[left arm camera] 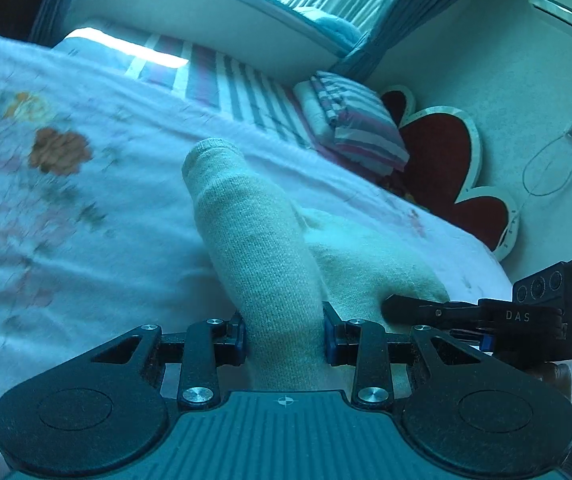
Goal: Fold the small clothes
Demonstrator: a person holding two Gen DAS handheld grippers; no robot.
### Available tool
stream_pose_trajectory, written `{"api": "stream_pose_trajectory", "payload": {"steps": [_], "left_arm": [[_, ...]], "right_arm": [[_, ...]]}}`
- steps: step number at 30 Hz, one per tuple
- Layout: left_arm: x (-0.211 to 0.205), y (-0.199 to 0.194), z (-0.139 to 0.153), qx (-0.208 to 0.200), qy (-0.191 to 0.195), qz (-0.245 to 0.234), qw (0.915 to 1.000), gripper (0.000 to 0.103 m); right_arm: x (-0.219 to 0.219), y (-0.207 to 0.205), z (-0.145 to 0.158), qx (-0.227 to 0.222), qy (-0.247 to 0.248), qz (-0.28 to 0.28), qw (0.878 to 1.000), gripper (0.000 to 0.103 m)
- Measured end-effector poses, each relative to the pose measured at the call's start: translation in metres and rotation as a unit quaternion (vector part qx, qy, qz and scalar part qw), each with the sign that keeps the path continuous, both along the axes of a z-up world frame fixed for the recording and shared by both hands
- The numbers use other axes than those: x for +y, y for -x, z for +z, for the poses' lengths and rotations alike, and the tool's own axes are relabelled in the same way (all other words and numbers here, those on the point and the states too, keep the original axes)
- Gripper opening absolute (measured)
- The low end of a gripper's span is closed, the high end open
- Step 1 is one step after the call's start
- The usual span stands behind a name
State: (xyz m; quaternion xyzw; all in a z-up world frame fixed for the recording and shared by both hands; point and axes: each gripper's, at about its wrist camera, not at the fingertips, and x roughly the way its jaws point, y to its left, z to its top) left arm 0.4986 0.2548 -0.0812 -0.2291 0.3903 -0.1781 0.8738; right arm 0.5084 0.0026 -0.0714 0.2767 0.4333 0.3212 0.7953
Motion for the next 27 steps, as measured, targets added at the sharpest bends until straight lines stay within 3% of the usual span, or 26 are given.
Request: {"api": "stream_pose_trajectory", "payload": {"steps": [2, 3, 5, 10, 13, 15, 16, 19, 22, 24, 27], "left_arm": [[0.013, 0.002, -0.028, 0.034, 0.009, 0.005, 0.9994, 0.035], [0.018, 0.005, -0.041, 0.043, 0.031, 0.01, 0.9985, 0.038], [0.028, 0.011, -0.052, 0.045, 0.072, 0.019, 0.9962, 0.038], [0.021, 0.036, -0.052, 0.052, 0.059, -0.001, 0.9969, 0.039], [0.017, 0.048, -0.058, 0.066, 0.062, 0.002, 0.9959, 0.038], [0.015, 0.055, -0.055, 0.08, 0.059, 0.019, 0.9949, 0.038], [0.014, 0.06, -0.053, 0.083, 0.056, 0.023, 0.9947, 0.038], [0.012, 0.088, -0.047, 0.085, 0.017, 0.027, 0.9959, 0.039], [0.007, 0.116, -0.045, 0.066, -0.013, 0.027, 0.9973, 0.039], [0.0, 0.127, -0.039, 0.05, -0.035, 0.036, 0.9975, 0.039], [-0.006, 0.146, -0.029, -0.005, -0.038, 0.06, 0.9974, 0.039]], "right_arm": [[0.012, 0.003, -0.024, 0.034, 0.007, -0.004, 0.999, 0.032], [0.013, 0.004, -0.033, 0.047, 0.013, -0.016, 0.999, 0.034], [0.003, 0.007, -0.046, 0.065, -0.021, -0.037, 0.997, 0.037], [-0.022, 0.031, -0.047, 0.12, -0.056, -0.048, 0.99, 0.043], [-0.027, 0.047, -0.067, 0.207, -0.099, -0.053, 0.972, 0.019], [-0.033, 0.055, -0.074, 0.243, -0.127, -0.081, 0.958, 0.017], [-0.036, 0.061, -0.071, 0.247, -0.12, -0.087, 0.957, 0.016], [-0.046, 0.081, -0.059, 0.231, -0.08, -0.107, 0.964, 0.016], [-0.048, 0.108, -0.04, 0.173, -0.009, -0.079, 0.982, 0.025], [-0.041, 0.125, -0.033, 0.131, 0.039, -0.06, 0.989, 0.025], [-0.031, 0.146, -0.011, 0.05, 0.106, -0.059, 0.991, 0.033]]}}
